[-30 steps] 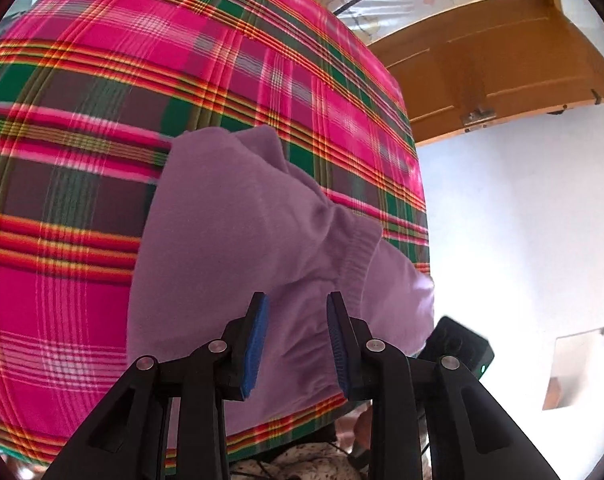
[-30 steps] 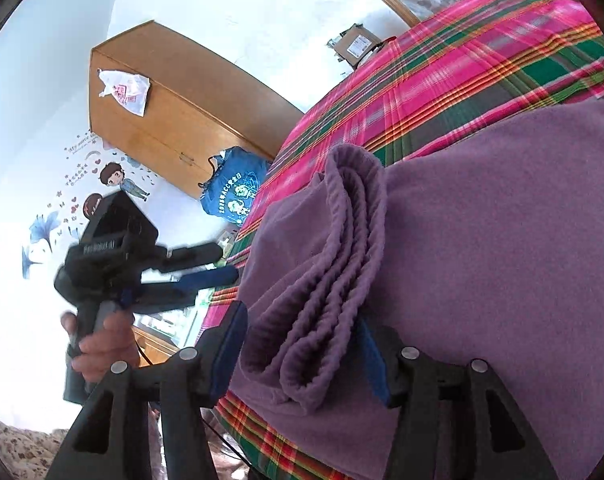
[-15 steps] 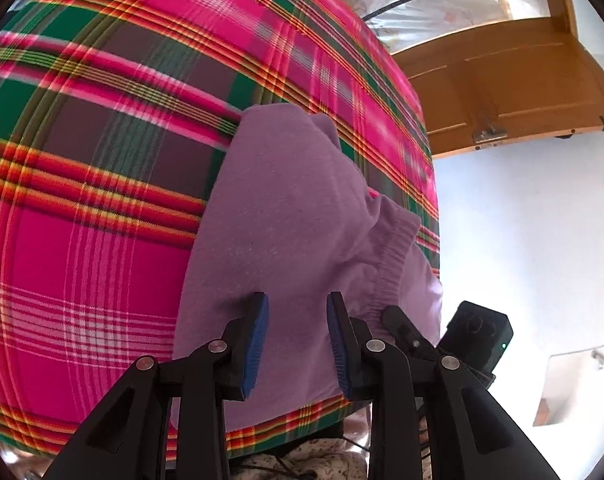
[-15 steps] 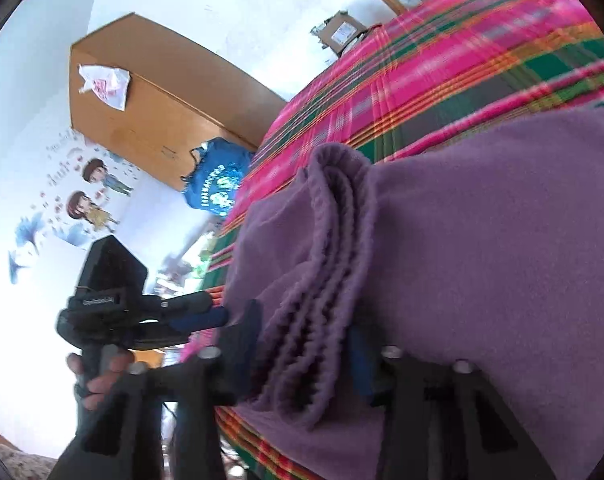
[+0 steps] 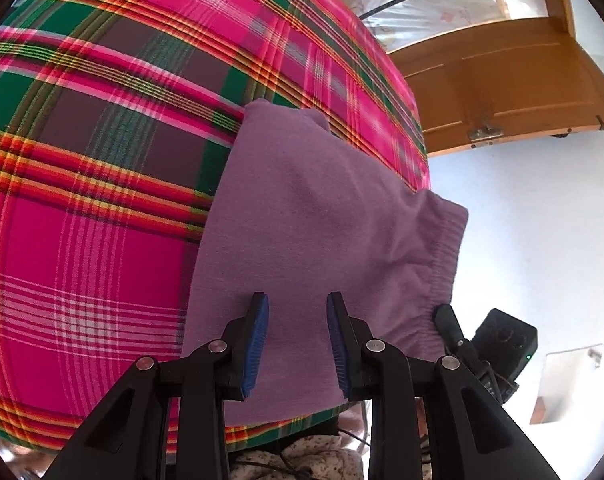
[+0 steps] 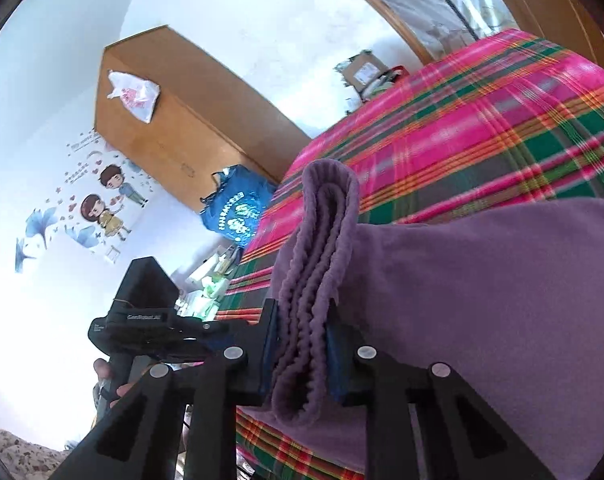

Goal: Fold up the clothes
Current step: 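Lower the waistband with the right gripper onto the trousers and open it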

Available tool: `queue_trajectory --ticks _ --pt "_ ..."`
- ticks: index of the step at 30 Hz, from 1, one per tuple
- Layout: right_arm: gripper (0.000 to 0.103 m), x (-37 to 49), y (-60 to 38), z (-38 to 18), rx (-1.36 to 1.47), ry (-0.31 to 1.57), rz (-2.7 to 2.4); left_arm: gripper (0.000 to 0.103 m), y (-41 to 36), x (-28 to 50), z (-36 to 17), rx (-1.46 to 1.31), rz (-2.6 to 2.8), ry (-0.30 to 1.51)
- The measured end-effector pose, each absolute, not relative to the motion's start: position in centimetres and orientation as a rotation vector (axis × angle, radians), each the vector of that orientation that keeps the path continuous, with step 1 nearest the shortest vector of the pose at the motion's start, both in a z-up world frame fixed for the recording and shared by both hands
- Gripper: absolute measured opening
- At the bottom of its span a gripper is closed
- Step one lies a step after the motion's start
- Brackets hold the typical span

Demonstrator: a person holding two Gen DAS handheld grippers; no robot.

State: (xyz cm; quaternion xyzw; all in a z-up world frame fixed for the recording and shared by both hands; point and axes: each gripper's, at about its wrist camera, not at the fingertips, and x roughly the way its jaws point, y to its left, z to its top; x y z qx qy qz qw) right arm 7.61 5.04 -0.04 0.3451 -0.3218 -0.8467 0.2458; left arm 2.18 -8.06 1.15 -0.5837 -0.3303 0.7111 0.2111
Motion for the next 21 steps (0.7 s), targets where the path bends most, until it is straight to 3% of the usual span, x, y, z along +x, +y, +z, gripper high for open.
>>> queue_trajectory --ticks 14,21 --pt "0.024 8.8 6.6 -3.6 1.057 -0.94 -2.33 0.032 -5.6 0.9 0.1 -1.67 1.959 -0.874" --pt "0.03 9.1 7.1 -3.2 1.094 -0.84 -2.43 0.032 -5.1 0.2 -0.3 -1.672 1.954 -0.852"
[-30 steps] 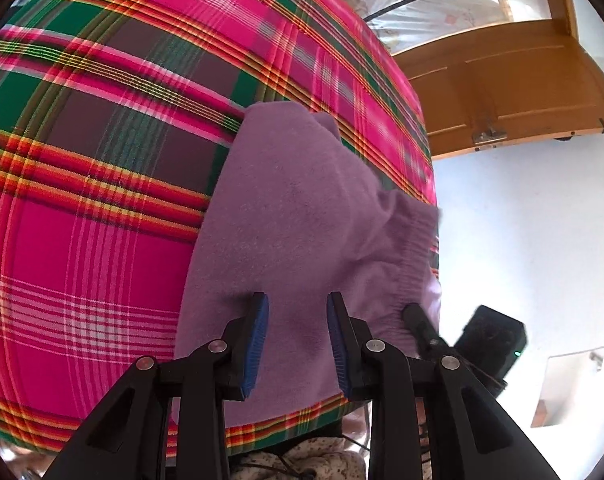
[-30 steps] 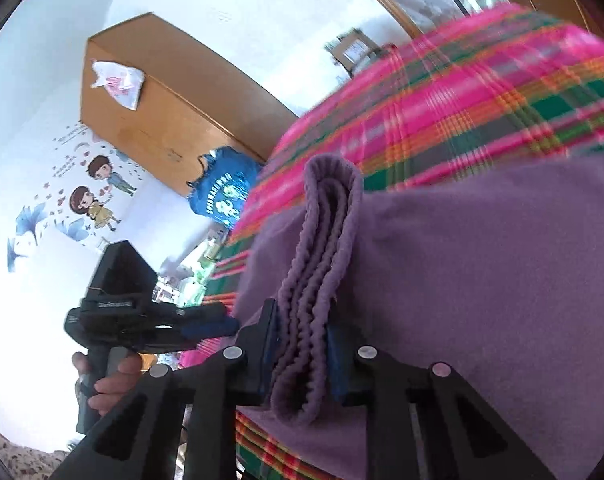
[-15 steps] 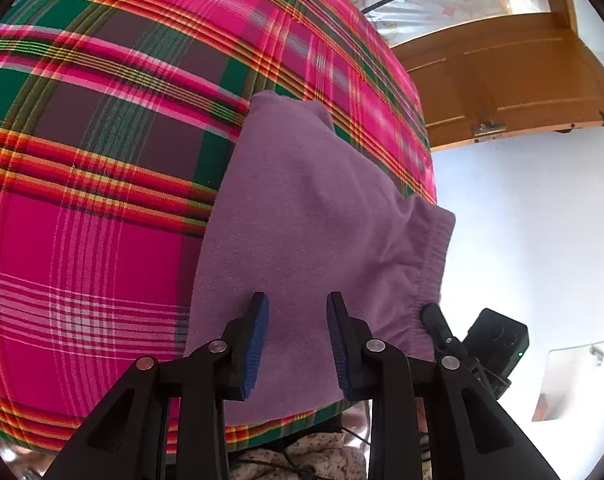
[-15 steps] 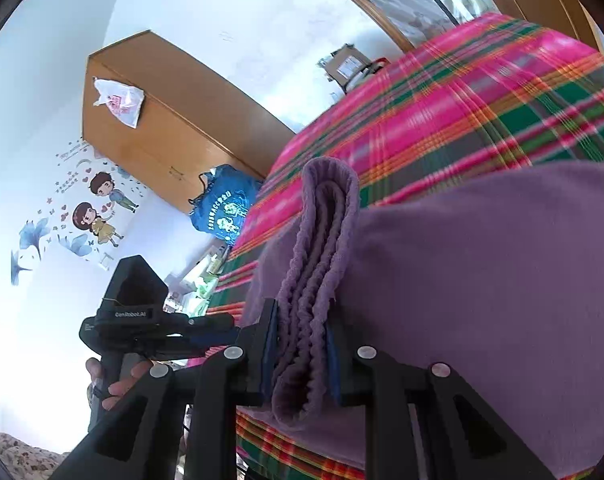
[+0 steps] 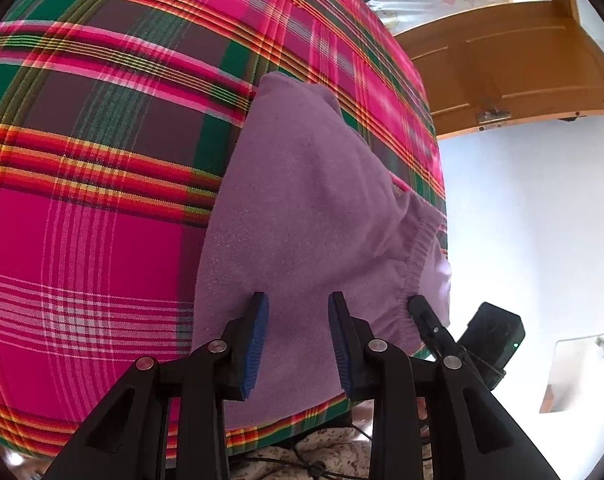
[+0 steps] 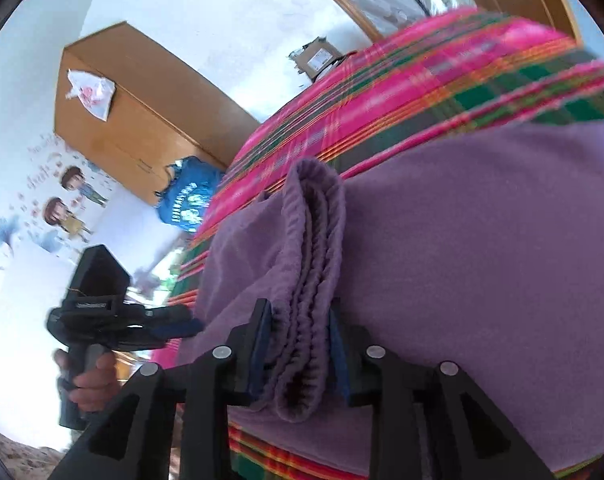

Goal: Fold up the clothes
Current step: 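Lower the waistband with the right gripper onto the trousers and open it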

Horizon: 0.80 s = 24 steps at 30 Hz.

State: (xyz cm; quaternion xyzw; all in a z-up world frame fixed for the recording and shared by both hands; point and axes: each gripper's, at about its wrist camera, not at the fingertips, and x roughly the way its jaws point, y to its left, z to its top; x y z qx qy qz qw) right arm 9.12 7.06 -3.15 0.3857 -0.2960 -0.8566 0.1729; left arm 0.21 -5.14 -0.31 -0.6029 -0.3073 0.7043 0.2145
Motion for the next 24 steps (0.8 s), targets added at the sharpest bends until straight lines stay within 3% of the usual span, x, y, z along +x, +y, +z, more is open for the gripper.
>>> queue_trajectory --ticks 12,20,23,24 --pt "0.035 5.2 6.8 0.4 1.039 -0.623 -2.541 0.032 -4.2 -2.9 0.7 -1.639 1.965 -0.838" --pt "0.035 2.0 7.6 -1.2 1.046 -0.861 -2.376 0.032 -3.2 -6.2 2.3 -1.616 2.018 -0.798" --pt "0.026 1.3 7.8 -1.4 1.048 -0.886 -2.377 0.032 -3.0 -7.3 2.1 -1.618 2.015 -0.811" --pt "0.015 1.3 7.9 -1.6 1.054 -0.883 -2.382 0.032 -2.9 -7.6 2.0 -1.62 2.011 -0.812"
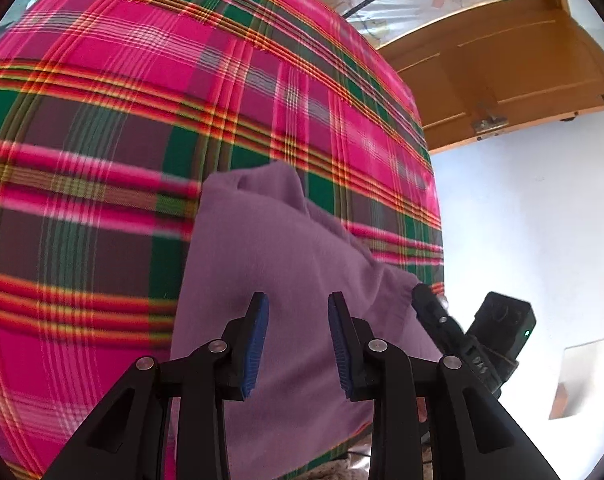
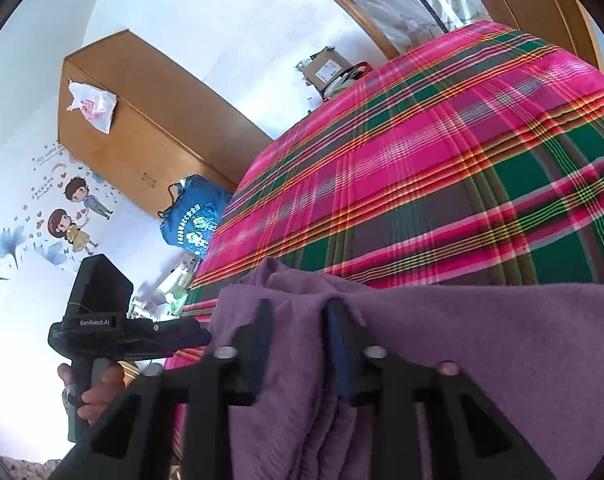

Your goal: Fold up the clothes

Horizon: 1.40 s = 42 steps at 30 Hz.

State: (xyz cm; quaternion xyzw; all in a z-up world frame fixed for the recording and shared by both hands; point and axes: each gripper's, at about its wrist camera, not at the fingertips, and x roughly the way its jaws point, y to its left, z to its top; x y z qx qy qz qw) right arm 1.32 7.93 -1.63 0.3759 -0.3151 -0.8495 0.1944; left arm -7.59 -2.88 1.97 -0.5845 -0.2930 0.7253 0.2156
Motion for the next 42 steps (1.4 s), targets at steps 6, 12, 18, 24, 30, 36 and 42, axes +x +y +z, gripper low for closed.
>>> queue_trajectory --ticks 6,12,18,24,30,36,42 --pt "0.006 1.1 8.7 -2.3 1.067 -0.914 -2.401 0.032 -3.0 -7.4 1.4 -1.65 2.022 -0.816" --pt "0.006 1.8 9.5 -2.9 1.065 -0.946 -2.425 0.032 -3.3 -7.7 0.7 -1.665 2.016 -0.841" --pt "0.011 2.3 8.6 -2.5 1.115 -0.856 -2.469 0.032 -3.6 -7.4 0.7 -1.665 2.022 -0.86" --pt "0.013 6.1 7.3 0.1 1.051 -0.681 -2.481 0.032 -3.8 -6.0 1.5 -1.636 2.03 -0.859" --pt "0.024 10.1 6.8 -0.4 1.081 -0.703 -2.36 0.032 -4.5 -4.3 1.6 -1.632 2.038 -0.865" --pt "0.024 12.2 5.9 -1.1 1.077 -0.694 -2.28 0.032 -5.0 -2.9 1.2 -1.634 2.051 -0.902" --pt "0.024 12.7 4.1 -0.4 1.088 -0.555 -2.311 0.032 -6.0 -1.8 0.8 -1.631 2.059 -0.93"
